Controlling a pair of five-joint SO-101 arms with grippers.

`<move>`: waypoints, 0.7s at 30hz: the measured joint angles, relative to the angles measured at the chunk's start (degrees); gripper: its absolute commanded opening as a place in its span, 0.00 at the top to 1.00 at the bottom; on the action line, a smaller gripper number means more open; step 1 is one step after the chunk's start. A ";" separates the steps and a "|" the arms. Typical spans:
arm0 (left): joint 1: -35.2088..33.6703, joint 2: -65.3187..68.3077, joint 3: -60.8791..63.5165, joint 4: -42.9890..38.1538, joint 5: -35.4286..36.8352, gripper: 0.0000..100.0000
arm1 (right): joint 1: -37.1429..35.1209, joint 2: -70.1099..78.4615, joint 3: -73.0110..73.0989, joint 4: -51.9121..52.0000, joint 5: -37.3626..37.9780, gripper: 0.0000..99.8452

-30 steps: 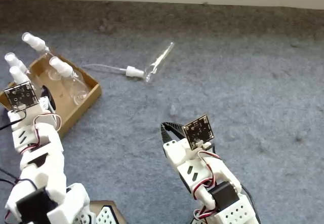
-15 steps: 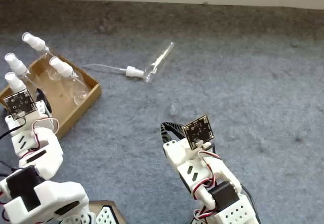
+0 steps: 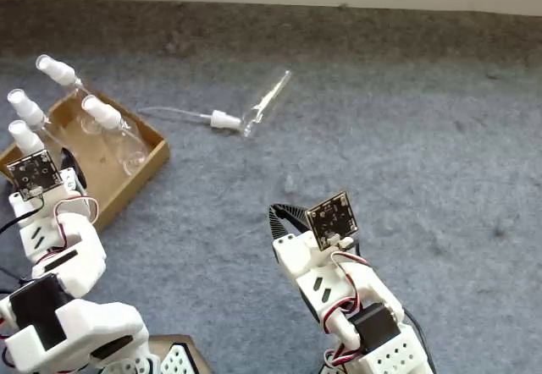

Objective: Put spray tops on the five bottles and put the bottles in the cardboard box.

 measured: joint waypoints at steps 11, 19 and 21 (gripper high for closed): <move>0.00 0.00 0.00 0.00 -0.09 0.84 | 0.00 0.00 0.00 0.00 0.00 0.99; -0.09 -0.09 1.49 -0.44 -0.09 0.83 | 0.00 0.00 0.00 0.00 0.00 0.99; -0.09 -0.09 1.49 -0.44 -0.09 0.83 | 0.00 0.00 0.00 0.00 0.00 0.99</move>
